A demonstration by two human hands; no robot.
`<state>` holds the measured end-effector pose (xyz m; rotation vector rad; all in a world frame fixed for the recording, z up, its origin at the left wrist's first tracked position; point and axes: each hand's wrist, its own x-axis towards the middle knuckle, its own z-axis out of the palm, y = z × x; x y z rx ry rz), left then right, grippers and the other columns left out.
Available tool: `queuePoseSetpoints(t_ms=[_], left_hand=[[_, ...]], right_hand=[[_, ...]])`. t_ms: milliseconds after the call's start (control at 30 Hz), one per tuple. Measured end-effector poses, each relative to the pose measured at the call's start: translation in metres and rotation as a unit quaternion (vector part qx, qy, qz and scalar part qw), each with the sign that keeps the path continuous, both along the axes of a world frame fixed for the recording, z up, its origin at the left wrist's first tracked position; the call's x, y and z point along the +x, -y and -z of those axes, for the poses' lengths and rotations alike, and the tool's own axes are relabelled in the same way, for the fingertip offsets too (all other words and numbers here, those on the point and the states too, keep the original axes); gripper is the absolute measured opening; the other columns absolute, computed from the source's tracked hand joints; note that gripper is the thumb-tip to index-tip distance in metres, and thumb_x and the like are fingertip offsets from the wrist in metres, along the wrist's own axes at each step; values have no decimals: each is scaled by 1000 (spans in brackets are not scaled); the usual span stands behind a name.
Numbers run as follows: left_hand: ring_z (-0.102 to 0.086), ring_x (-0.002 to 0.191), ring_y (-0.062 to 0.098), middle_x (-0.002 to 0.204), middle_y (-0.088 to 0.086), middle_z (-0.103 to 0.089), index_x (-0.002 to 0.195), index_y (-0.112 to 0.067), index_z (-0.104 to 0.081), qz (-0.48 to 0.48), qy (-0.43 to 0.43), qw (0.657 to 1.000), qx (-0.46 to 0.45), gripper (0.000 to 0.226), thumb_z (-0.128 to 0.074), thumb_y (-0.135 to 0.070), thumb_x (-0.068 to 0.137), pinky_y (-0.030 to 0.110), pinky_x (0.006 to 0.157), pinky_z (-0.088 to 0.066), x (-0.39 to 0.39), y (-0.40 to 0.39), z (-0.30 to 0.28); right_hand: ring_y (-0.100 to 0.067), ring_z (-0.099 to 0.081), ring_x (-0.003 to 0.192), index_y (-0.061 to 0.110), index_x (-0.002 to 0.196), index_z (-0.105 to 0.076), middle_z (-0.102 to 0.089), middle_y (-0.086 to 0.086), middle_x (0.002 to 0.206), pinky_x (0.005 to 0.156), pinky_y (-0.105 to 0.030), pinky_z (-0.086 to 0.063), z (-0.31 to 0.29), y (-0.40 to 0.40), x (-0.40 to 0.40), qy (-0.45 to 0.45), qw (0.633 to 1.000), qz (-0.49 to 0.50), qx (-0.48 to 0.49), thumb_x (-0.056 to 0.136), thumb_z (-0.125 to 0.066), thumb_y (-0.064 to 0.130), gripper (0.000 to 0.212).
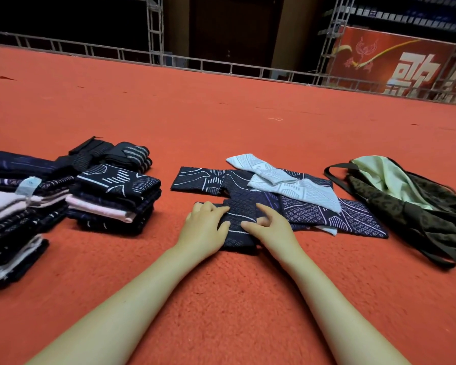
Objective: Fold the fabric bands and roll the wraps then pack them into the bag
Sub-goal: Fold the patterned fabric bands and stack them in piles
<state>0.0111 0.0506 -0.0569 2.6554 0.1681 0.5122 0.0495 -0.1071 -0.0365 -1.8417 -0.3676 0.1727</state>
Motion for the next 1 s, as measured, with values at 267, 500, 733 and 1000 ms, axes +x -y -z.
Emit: queuePoseSetpoints(t_ms=[267, 500, 733, 1000], left_hand=[[-46, 99, 14, 101, -6, -52, 124, -22, -60, 71, 107, 985, -114, 41, -66, -21, 84, 20, 87, -39, -5, 11, -5], [-56, 84, 2, 109, 3, -61, 131, -14, -49, 110, 62, 935, -330, 42, -49, 0, 91, 6, 77, -43, -7, 28, -12], [-65, 89, 18, 106, 8, -68, 110, -20, -59, 75, 17, 786, -614, 28, -40, -35, 98, 28, 80, -52, -3, 17, -19], [-41, 123, 31, 135, 13, -47, 146, -15, -26, -60, -27, 992, -108, 54, -43, -23, 95, 33, 103, -33, 3, -14, -11]], right_hand=[[-7, -45, 59, 16, 123, -57, -46, 4, 68, 52, -18, -39, -4, -1, -5, 31, 984, 71, 160, 87, -60, 2, 40], [-7, -50, 60, 13, 117, -62, -57, 3, 71, 54, -16, -41, -9, -1, -10, 13, 978, -3, 207, 92, -51, 2, 30], [-7, -54, 94, 36, 120, -59, -54, 5, 97, 84, -18, -41, 9, -7, -9, 193, 978, -32, -72, 84, -65, 12, 43], [-1, -56, 63, 19, 144, -32, -66, 8, 93, 65, -21, -48, 3, -12, -13, 46, 997, -28, -47, 86, -66, 28, 68]])
